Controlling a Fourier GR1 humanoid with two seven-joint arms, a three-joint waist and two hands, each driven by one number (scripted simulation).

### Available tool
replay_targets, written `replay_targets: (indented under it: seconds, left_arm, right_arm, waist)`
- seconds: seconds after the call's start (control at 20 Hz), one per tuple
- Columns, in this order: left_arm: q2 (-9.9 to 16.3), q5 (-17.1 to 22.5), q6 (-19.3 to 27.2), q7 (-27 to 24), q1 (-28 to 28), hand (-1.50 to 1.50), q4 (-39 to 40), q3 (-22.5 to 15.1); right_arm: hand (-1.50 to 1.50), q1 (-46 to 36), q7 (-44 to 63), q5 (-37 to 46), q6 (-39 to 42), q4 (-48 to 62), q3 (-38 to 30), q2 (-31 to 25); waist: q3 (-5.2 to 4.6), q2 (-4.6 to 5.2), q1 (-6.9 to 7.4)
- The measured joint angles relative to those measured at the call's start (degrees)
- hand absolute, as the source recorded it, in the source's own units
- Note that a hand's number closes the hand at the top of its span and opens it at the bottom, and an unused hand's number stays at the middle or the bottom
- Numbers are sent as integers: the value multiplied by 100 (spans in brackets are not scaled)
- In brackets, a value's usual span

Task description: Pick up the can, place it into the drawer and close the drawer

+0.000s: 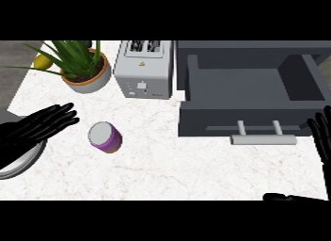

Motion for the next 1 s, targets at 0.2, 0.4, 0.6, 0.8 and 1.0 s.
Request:
replay_targets:
  seconds: [0.2, 0.4, 0.6, 0.8, 1.0]
  left_arm:
    - [-216, -302, -114, 20, -46, -150, 208, 83]
    - [-527, -725, -187, -69, -194, -150, 453, 108]
    - [-810, -1066, -213, -95, -336, -150, 665, 69]
    - [-1063, -1651, -433, -490, -429, -150, 1126, 122]
    - [-1229, -2084, -507, -757, -499, -150, 1394, 197]
  right_arm:
    - [-150, 111, -251, -113, 209, 143, -152, -27]
    - [-150, 357, -443, -138, 364, 101, -234, 7]
    - [-150, 193, -356, -125, 400, 171, -343, -12]
    - [-150, 209, -443, -183, 509, 261, -462, -4]
    - [-150, 193, -417, -243, 610, 264, -600, -14]
  waist:
    - [0, 0, 3]
    - [0, 0, -3]
    - [-1, 1, 3]
    - [-2, 3, -2]
    - [-1, 2, -1]
